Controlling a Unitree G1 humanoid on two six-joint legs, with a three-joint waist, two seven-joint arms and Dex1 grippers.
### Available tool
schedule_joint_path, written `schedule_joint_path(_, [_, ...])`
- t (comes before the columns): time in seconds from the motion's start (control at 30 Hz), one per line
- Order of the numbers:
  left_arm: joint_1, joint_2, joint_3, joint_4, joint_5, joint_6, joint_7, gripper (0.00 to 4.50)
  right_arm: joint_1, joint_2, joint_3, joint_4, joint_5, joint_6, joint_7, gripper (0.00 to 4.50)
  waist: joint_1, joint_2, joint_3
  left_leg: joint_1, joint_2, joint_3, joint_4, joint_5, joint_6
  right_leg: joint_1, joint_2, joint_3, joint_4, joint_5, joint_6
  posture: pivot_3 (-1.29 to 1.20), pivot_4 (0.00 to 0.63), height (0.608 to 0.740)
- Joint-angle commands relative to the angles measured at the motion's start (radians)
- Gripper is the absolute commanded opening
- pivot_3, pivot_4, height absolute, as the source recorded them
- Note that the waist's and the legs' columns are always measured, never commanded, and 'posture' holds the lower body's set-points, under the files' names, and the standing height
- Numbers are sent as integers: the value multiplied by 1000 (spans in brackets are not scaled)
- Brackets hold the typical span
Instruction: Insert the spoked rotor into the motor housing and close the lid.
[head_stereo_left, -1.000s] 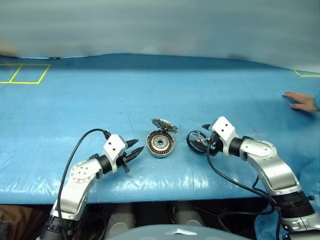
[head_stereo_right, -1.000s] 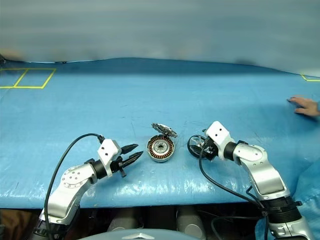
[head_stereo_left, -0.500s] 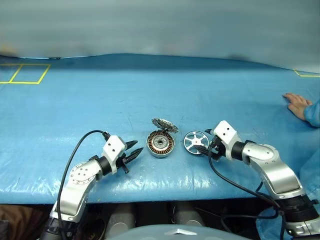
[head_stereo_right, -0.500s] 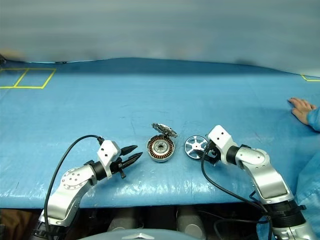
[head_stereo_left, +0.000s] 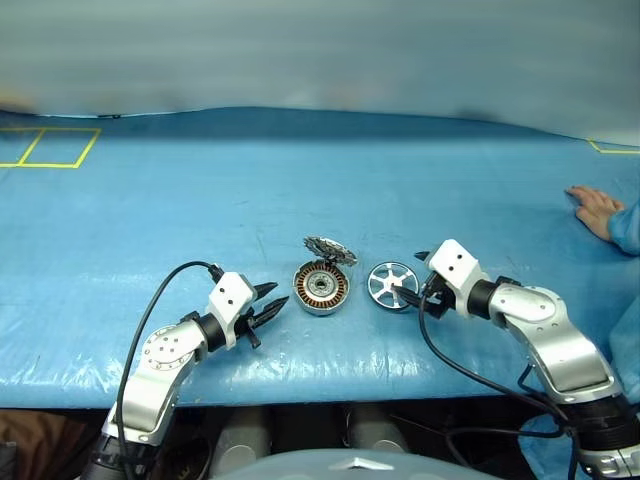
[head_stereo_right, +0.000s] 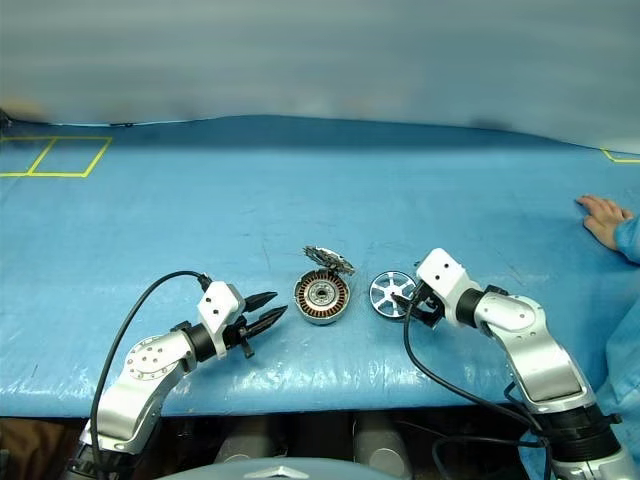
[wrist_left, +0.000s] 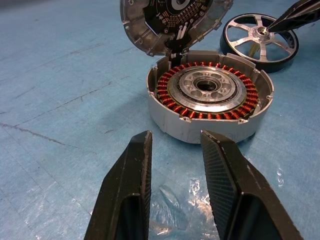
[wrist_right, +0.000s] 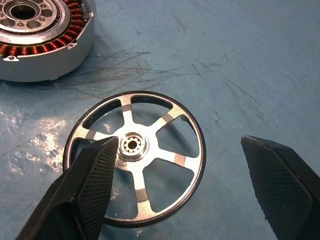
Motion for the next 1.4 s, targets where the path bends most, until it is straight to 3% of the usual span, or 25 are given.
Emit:
schedule_joint_path(0.03, [0, 4, -8, -7, 3, -24, 0, 1624, 1, -14, -3, -48, -9, -5, 10, 3540, 0, 0, 0, 0, 0, 0, 0, 0, 0, 0, 0, 0, 0, 0, 0, 0, 150, 740])
schedule_joint_path(1.03, [-6, 1, -18, 22, 34, -57, 22, 1624, 55, 1, 32, -34, -38, 42, 31, 3540, 0, 0, 0, 0, 0, 0, 0, 0, 0, 0, 0, 0, 0, 0, 0, 0, 150, 740])
schedule_joint_path(1.4, [-6, -3, -23, 28, 34, -66, 23, 1624, 60, 26, -2, -53, 17, 73, 32, 3540, 0, 0, 0, 0, 0, 0, 0, 0, 0, 0, 0, 0, 0, 0, 0, 0, 150, 740])
